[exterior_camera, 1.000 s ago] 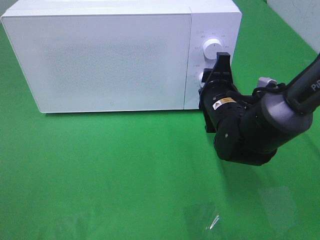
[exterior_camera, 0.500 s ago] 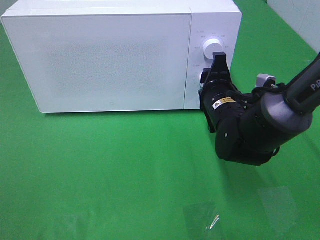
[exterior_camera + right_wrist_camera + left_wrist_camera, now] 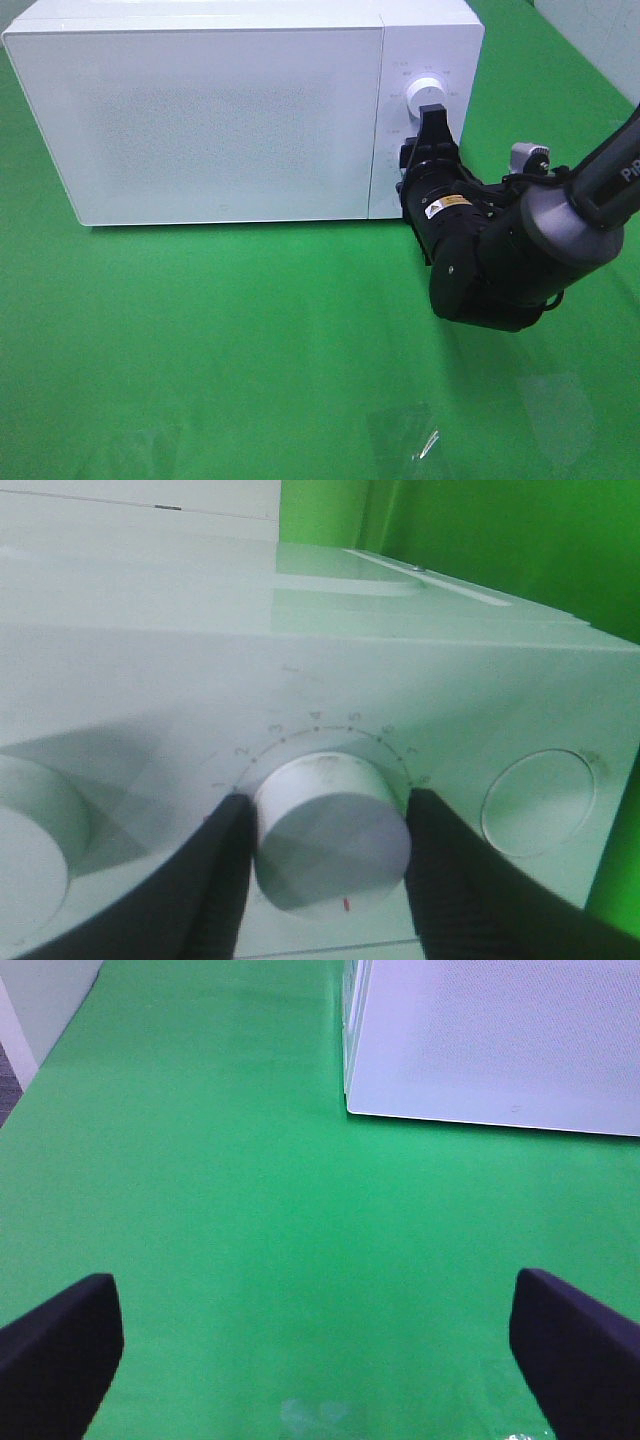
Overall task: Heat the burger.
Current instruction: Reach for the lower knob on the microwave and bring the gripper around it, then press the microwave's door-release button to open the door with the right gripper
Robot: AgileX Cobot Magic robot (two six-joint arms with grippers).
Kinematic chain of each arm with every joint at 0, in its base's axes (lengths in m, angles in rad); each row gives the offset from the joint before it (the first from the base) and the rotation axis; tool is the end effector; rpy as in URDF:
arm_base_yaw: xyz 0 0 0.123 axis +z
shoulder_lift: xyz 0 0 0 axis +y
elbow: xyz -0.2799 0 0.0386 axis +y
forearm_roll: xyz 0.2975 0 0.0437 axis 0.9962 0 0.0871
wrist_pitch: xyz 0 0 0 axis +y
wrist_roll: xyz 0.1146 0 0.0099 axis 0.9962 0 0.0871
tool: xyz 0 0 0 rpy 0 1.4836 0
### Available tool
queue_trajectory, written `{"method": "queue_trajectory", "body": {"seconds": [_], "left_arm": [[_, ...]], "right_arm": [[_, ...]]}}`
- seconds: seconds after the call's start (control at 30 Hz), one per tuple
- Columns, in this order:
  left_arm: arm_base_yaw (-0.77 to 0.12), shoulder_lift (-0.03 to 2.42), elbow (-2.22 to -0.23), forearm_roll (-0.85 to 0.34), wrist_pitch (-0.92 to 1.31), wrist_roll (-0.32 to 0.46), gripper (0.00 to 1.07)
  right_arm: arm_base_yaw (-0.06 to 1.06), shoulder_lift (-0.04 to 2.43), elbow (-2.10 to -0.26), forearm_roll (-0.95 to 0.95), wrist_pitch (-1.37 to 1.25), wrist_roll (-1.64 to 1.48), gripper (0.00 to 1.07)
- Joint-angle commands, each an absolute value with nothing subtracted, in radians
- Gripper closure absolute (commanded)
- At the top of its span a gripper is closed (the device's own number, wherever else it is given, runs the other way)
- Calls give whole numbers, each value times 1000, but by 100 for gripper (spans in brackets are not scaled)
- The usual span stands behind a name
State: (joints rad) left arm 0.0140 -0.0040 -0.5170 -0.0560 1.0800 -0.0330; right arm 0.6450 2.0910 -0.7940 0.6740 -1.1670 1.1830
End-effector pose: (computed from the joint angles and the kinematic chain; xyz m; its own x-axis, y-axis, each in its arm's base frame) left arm 0.0586 -0.0049 0.2942 -0.4548 -0.0657 -0.8881 0.0030 0.9972 -0.0753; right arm 0.3501 0.1808 0.0589 -0.0473 0.9856 -0.1622 0.1075 0.1665 0.9802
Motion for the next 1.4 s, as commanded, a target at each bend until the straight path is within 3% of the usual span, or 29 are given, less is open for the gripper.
{"method": "queue_trajectory", "body": {"seconds": [0.03,0.27,0.67,1.03,1.3,1.4], "left_arm": [[15,-21,-518,-57,1066,-29,6],[15,-21,-518,-57,1066,-29,6],[15,-21,-518,-57,1066,-29,6],[15,-21,-518,-57,1066,-29,6],[15,-21,-518,-57,1066,-29,6],[15,-21,-518,-57,1066,-29,6]], "right_arm": [[652,2071,-834,572,-1428,1156,64],[654,2064,-823,588,-1427,1117,62],[655,1980,-704,592,-1418,1059,33],[655,1799,-529,506,-1241,860,31],[653,1573,-487,418,-825,370,31],[653,1553,-487,416,-788,316,31]]}}
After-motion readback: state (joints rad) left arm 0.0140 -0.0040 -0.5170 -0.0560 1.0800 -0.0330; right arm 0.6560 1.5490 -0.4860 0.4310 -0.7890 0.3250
